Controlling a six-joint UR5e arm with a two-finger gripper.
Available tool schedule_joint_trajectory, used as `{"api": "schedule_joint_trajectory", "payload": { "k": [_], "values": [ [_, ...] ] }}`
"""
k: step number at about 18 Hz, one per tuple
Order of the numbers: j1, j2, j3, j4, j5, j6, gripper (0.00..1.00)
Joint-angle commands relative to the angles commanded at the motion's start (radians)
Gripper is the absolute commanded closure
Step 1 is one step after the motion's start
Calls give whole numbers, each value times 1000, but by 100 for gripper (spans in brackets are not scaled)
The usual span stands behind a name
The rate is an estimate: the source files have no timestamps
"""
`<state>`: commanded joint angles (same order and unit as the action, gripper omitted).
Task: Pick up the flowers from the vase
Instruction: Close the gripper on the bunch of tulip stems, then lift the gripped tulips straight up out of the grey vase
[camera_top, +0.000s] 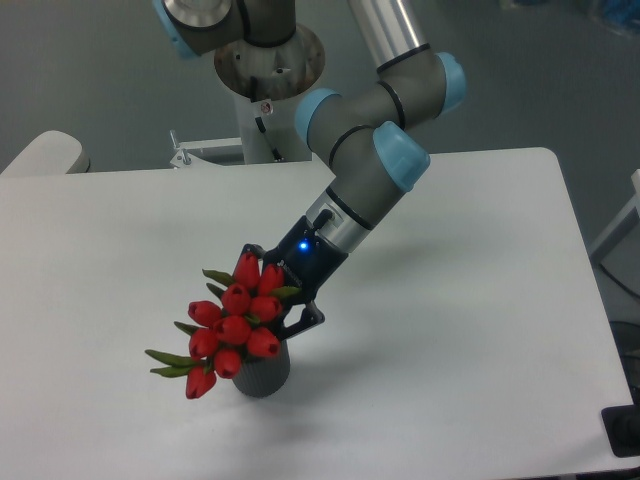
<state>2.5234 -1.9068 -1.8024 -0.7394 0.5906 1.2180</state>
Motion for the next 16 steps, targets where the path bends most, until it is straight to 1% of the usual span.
{"api": "schedule_joint_trajectory", "payload": {
  "k": [6, 8, 11, 14, 16],
  "values": [
    [15, 9, -14, 0, -5, -9, 60],
    [20, 14, -14, 0, -31, -31, 60],
    [34, 54, -11, 0, -69, -84, 60],
    [37, 57, -2, 0, -83, -115, 60],
    [41, 75, 5, 0, -84, -135, 60]
  ]
}}
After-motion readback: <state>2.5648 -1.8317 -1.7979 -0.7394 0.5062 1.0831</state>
